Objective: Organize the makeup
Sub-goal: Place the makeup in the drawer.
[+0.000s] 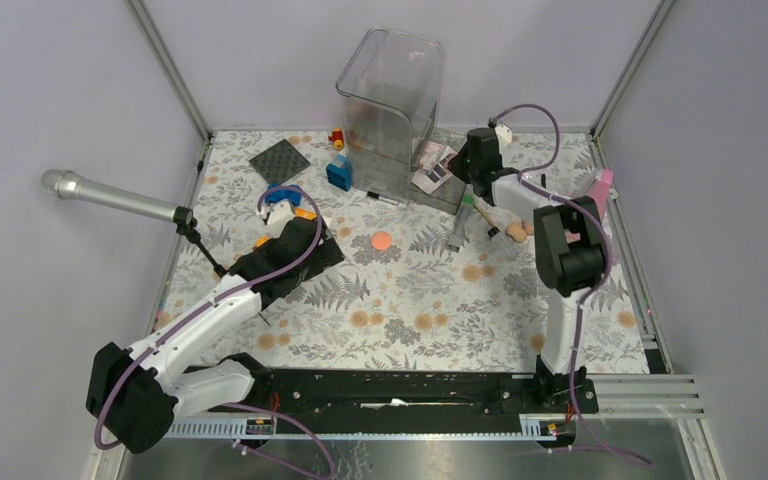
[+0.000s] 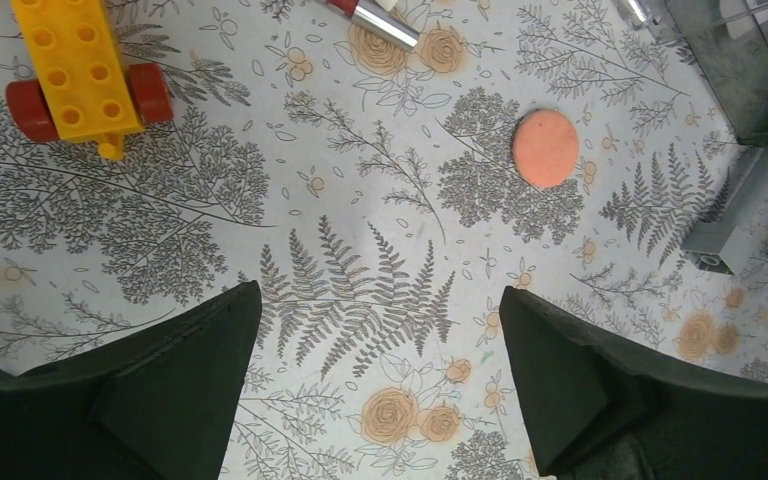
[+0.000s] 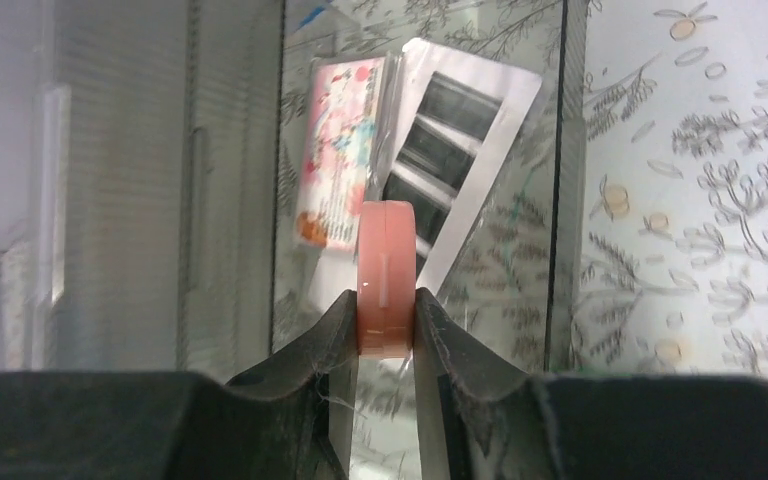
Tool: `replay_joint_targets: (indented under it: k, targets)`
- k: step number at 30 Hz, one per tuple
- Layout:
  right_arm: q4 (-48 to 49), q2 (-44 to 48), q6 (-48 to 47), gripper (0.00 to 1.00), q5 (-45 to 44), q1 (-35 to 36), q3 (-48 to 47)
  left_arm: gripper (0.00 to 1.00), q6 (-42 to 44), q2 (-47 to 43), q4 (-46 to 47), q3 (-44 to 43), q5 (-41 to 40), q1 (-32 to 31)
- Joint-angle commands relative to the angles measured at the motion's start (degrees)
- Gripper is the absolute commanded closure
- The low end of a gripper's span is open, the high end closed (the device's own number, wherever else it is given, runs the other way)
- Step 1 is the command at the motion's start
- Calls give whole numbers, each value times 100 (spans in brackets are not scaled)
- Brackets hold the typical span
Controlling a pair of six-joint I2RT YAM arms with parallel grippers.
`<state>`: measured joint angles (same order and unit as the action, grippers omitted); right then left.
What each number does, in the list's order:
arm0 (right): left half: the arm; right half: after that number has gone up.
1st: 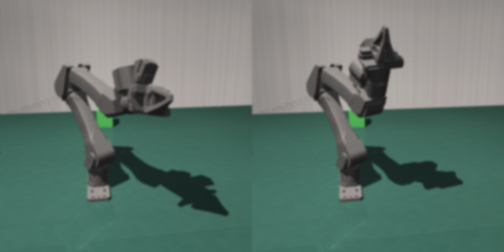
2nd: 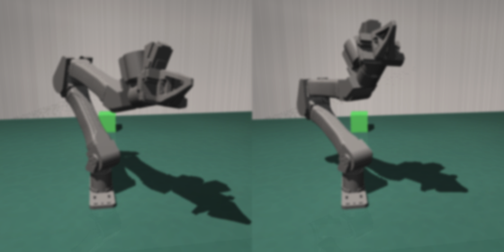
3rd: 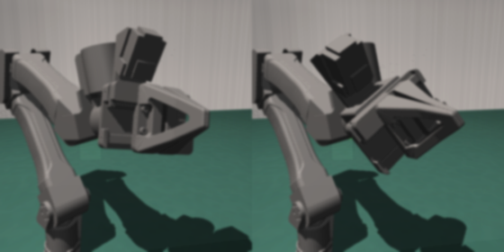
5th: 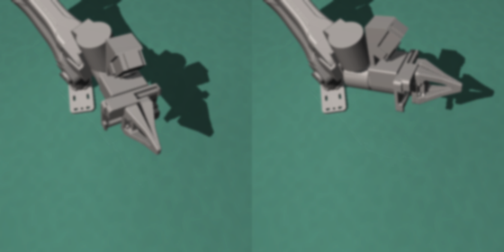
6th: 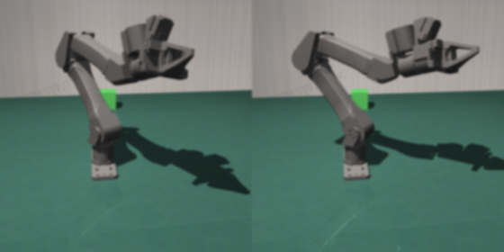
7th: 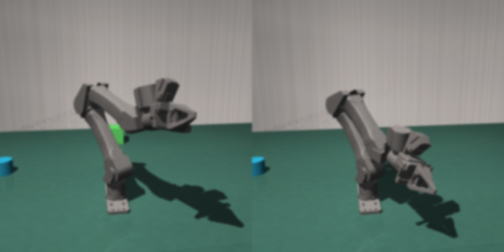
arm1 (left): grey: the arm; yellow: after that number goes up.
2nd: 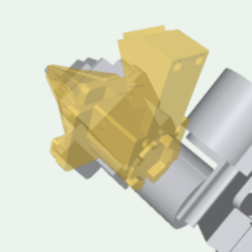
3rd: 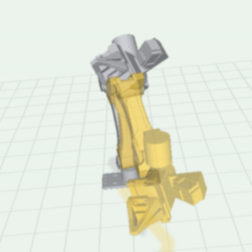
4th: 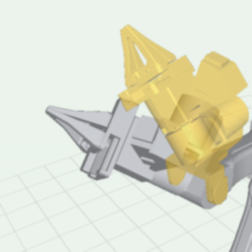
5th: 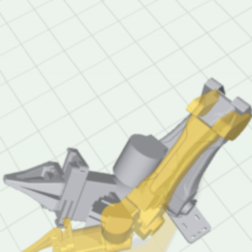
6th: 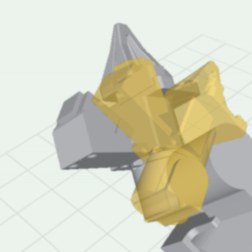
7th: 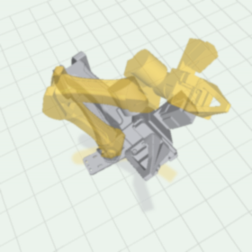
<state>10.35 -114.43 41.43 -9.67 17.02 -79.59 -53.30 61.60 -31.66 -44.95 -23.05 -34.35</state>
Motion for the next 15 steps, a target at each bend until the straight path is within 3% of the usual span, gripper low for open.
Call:
replay_joint_targets:
  k: [1,15]
  targets:
    - [-379,-693,-231,84,304,-107,-1148,1,169,-205,-73,78,-203,73]
    - [-1327,-1981,-347,77,39,-145,-2919,1,188,-384,-160,250,-234,147]
